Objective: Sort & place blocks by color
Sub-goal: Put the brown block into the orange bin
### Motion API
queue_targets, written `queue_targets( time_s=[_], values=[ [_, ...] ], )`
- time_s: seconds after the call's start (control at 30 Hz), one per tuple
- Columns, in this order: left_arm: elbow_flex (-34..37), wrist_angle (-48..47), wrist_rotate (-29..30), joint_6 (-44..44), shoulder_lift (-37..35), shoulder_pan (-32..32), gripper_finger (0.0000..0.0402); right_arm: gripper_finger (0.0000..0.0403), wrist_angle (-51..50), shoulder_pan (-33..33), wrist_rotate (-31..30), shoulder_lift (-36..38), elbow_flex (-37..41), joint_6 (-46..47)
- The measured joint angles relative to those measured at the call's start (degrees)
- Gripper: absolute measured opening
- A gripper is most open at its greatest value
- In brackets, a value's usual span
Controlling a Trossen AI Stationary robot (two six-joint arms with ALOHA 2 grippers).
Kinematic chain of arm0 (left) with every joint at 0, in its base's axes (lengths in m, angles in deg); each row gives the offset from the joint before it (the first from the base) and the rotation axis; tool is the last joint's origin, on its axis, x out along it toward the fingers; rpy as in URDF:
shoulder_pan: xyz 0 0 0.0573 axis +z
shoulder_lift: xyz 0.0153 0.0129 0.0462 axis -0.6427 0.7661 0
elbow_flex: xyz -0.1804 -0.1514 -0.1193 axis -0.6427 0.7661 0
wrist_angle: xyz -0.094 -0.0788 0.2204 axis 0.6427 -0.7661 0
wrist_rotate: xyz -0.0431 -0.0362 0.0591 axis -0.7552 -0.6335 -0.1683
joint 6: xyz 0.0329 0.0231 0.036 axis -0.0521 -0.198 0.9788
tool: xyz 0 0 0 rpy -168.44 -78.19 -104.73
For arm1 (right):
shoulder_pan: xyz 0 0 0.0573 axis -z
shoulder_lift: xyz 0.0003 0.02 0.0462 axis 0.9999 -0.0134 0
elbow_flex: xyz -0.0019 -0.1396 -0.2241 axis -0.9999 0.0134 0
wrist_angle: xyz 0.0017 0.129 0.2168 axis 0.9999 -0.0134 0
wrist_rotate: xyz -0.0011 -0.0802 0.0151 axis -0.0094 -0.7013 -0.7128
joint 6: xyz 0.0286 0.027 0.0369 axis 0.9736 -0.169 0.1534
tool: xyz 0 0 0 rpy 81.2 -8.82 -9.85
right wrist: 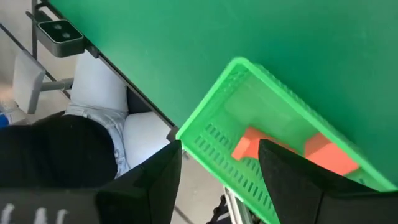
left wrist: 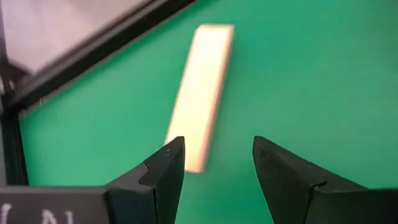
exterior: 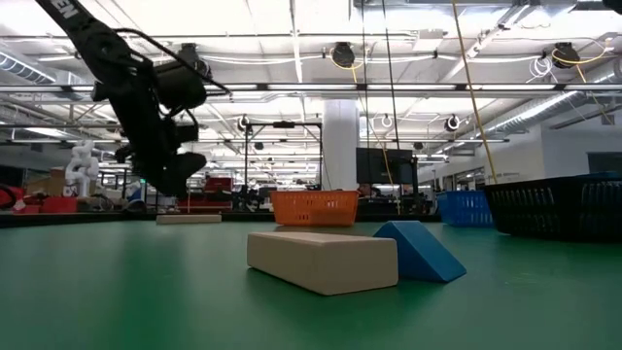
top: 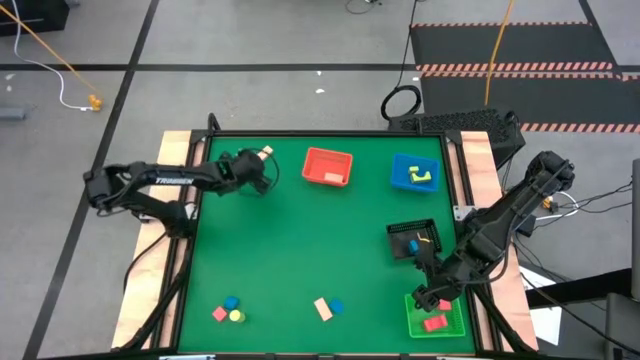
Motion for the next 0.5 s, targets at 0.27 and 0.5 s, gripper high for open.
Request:
queue_targets(
  time_s=[0.27, 0.5],
  values=[
    [0.0, 0.21, -10.53, 0.29, 0.0, 9.16, 0.0191, 0.0205, -0.02, 1.89, -0.24, 0.0, 0.0, -5.7],
    [0.0, 0.37, -14.17, 0.29, 1.23, 11.02, 0.0191, 0.0206, 0.0, 3.86, -0.23, 0.0, 0.0, -9.87]
  ],
)
